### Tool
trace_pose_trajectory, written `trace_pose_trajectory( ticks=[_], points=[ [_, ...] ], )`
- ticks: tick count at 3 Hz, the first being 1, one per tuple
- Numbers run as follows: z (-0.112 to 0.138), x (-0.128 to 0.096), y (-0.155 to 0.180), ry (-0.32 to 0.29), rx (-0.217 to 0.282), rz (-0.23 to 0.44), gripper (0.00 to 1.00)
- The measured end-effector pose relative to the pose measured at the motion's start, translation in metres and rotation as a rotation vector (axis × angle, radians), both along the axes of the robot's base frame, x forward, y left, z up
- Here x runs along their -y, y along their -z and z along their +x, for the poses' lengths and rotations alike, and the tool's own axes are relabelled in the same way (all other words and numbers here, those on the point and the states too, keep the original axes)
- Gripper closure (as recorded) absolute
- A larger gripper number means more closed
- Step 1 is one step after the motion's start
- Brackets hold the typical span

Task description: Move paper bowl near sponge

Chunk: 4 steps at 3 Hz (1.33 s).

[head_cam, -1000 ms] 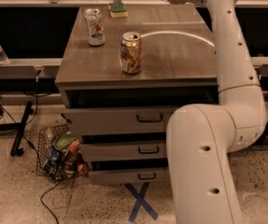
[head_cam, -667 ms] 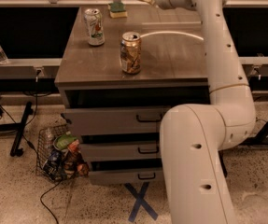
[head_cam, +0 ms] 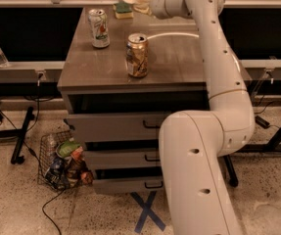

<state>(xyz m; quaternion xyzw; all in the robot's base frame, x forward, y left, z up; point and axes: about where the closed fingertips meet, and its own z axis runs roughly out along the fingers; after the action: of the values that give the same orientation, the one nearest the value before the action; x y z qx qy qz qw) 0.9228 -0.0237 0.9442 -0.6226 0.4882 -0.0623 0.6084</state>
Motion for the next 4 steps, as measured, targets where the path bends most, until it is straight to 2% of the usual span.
trace_pose_trajectory(
  ticks=[1, 2, 3, 4],
  points=[
    [0.008, -0.01, 0.019, 0.013, -0.029, -0.019, 1.0],
    [0.016, -0.017, 0.035, 0.053, -0.086, -0.029, 1.0],
    [0.023, -0.021, 0.039, 0.088, -0.111, -0.007, 1.0],
    [0.037, -0.024, 0.04, 0.152, -0.123, 0.029, 1.0]
  ],
)
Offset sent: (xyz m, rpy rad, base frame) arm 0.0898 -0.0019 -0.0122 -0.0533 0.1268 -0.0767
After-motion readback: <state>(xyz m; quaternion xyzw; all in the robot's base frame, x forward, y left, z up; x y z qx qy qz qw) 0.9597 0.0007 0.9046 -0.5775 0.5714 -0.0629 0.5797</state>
